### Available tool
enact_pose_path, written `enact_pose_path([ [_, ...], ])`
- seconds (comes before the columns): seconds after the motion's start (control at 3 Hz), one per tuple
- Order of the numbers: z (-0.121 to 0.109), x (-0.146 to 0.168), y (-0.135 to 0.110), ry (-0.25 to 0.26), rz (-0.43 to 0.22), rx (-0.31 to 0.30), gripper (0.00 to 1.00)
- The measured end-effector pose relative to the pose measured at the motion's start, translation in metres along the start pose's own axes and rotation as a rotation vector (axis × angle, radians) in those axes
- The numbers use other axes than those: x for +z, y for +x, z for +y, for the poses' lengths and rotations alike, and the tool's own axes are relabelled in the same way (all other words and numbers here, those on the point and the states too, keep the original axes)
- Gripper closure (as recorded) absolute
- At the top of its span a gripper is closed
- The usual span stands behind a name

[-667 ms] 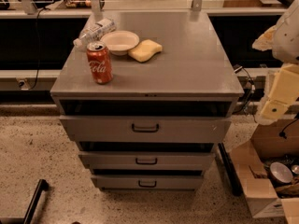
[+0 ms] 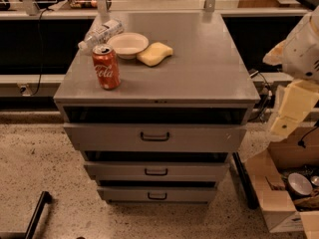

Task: Open top drawer

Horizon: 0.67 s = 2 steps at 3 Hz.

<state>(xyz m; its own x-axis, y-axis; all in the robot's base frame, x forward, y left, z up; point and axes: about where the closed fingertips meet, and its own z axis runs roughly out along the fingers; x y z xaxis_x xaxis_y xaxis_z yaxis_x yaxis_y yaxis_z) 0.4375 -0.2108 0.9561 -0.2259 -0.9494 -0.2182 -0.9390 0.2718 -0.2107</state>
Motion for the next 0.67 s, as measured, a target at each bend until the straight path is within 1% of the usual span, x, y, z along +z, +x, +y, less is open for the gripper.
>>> enact_pose_path([
  [0.33, 0.035, 0.042, -0.013, -0.062, -0.095, -0.011, 0.0],
  [0.67, 0.083, 0.095, -0.025, -0.117, -0.264, -0.027, 0.0],
])
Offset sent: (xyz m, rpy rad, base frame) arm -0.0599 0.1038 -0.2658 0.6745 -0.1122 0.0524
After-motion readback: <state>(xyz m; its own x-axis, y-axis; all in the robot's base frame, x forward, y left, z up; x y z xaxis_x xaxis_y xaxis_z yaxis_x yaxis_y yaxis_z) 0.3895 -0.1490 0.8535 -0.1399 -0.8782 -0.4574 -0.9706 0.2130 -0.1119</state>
